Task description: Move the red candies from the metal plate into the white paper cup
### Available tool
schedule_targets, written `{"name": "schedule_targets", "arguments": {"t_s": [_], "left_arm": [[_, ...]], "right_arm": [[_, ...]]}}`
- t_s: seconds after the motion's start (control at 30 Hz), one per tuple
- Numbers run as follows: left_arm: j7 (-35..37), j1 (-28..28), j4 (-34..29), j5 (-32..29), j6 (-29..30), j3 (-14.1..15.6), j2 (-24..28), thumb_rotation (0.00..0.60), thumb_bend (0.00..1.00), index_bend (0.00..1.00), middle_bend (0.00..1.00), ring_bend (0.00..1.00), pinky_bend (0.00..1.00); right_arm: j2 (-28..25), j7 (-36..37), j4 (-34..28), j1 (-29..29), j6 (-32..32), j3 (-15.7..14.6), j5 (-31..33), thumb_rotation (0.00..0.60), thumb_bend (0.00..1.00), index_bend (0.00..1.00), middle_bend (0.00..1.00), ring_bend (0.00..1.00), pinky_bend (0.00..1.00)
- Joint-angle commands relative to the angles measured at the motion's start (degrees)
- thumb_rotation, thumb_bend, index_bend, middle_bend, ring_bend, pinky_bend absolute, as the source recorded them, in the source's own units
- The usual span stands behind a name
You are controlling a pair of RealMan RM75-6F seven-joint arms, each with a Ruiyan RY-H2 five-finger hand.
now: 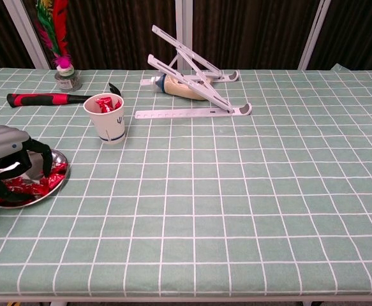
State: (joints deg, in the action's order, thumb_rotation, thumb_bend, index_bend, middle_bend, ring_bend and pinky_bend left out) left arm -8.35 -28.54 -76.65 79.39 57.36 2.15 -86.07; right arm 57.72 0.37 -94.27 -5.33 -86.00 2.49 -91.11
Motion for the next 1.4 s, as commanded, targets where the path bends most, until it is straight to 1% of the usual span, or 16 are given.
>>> {"name": "schedule_targets", "arguments": {"t_s": [0.03, 0.33, 0.47, 0.6, 0.73, 0.93, 1.07, 1.13, 1.27, 1.4], "left_arm": [[0.15, 0.11, 0.18, -0.1, -0.24, -0.03, -0.13, 0.6, 0.23, 0.53, 0.96, 0.96, 1.0], [-0.75, 0.36, 0.98, -0.08, -0.67, 0.13, -0.46, 0.6, 0.27, 0.57, 0.96, 0.96, 1.0], [0.49, 0.26, 1.13, -0.15, -1.41, 0.0, -0.59, 0.6, 0.3, 0.6, 0.96, 0.96, 1.0], [3.06, 0.41, 1.4, 0.21, -1.08, -0.42, -0.71, 0.6, 0.36, 0.65, 0.97, 0.97, 1.0], [5.13, 0.43, 1.33, 1.05, 0.18, -1.18, 0.01, 0.6, 0.39, 0.67, 0.97, 0.97, 1.0], [6.76, -0.59, -1.47, 1.15, 1.74, -4.02, 2.92, 0.6, 0.39, 0.67, 0.97, 0.97, 1.0], [6.29, -3.1, -3.44, 1.14, 1.84, -7.37, 4.55, 0.6, 0.39, 0.67, 0.97, 0.97, 1.0], [6.37, -4.75, -4.02, 0.64, 0.81, -9.04, 4.83, 0.6, 0.39, 0.66, 0.97, 0.97, 1.0], [6.57, -8.97, -3.46, -1.88, -3.47, -12.46, 4.61, 0.6, 0.39, 0.66, 0.97, 0.97, 1.0], [6.19, -12.35, -1.41, -4.42, -7.02, -14.53, 3.17, 0.6, 0.39, 0.66, 0.97, 0.97, 1.0]], "right_arm": [[-0.07, -0.05, -0.09, 0.03, 0.0, 0.01, 0.06, 0.6, 0.1, 0.08, 0.28, 0.1, 0.36], [-0.13, -0.09, -0.25, 0.0, 0.0, 0.03, 0.05, 0.6, 0.1, 0.08, 0.29, 0.11, 0.37], [-0.07, -0.08, -0.24, -0.02, 0.03, 0.04, 0.08, 0.6, 0.1, 0.08, 0.29, 0.11, 0.37], [-0.11, -0.09, -0.25, 0.04, -0.08, 0.04, 0.08, 0.6, 0.1, 0.08, 0.29, 0.11, 0.37], [-0.11, 0.0, -0.15, 0.16, -0.2, -0.01, 0.1, 0.6, 0.1, 0.08, 0.29, 0.11, 0.37], [-0.02, 0.35, 0.18, 0.3, -0.34, -0.08, 0.1, 0.6, 0.1, 0.08, 0.29, 0.11, 0.37], [0.14, 0.52, 0.42, 0.19, -0.06, -0.14, 0.11, 0.6, 0.1, 0.08, 0.29, 0.11, 0.37], [0.12, 0.53, 0.38, 0.12, -0.04, -0.08, 0.08, 0.6, 0.1, 0.08, 0.29, 0.11, 0.37], [0.08, 0.56, 0.37, 0.18, -0.12, -0.05, 0.16, 0.6, 0.1, 0.08, 0.29, 0.11, 0.37], [0.07, 0.73, 0.55, 0.39, -0.14, -0.04, 0.63, 0.6, 0.1, 0.08, 0.29, 0.11, 0.37]]}}
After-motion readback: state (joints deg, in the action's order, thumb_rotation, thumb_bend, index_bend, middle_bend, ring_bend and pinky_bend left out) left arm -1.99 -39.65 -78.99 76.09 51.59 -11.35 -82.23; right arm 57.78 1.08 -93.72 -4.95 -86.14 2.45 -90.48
